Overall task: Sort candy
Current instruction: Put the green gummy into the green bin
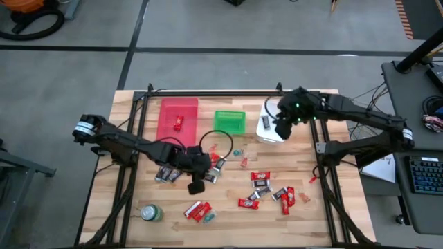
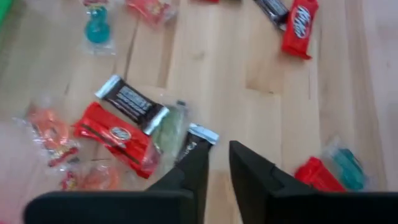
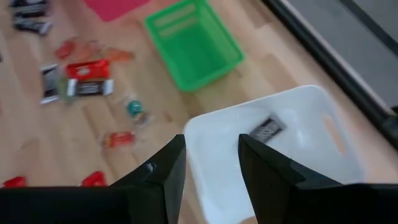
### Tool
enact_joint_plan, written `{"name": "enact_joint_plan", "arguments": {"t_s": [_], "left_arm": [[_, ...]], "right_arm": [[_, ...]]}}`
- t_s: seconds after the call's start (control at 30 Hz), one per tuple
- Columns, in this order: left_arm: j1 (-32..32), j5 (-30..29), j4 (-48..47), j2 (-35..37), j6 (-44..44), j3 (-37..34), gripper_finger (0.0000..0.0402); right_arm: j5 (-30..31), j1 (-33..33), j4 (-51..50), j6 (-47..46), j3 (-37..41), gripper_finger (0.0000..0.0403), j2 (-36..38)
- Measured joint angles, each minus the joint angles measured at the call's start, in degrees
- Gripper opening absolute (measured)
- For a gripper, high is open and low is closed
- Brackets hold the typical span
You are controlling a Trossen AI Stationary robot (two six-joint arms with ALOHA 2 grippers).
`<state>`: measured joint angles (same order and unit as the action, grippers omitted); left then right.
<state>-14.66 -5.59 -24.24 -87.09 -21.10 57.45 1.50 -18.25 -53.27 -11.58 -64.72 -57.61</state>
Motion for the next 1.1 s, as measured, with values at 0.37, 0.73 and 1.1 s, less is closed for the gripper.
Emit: {"name": "enact_joint_plan", "arguments": {"t_s": [0.37, 0.73, 1.1], "left_arm": [[-1.11, -8.98, 9.75, -0.02, -0.42, -3.2, 0.0163], [-1.11, -10.48, 26.68, -0.07, -3.5, -15.02, 0.016], [-1.11, -10.53, 32.09, -8.1, -2.37, -15.0, 0.016]], "right_arm": [[0.01, 8.59, 5.89, -3.48, 8.27, 0.0139, 0.98], [0.12, 12.36, 7.62, -5.43, 10.06, 0.0139, 0.98], [0.15, 12.41, 10.73, -5.39, 10.56, 0.0139, 0.93]]}}
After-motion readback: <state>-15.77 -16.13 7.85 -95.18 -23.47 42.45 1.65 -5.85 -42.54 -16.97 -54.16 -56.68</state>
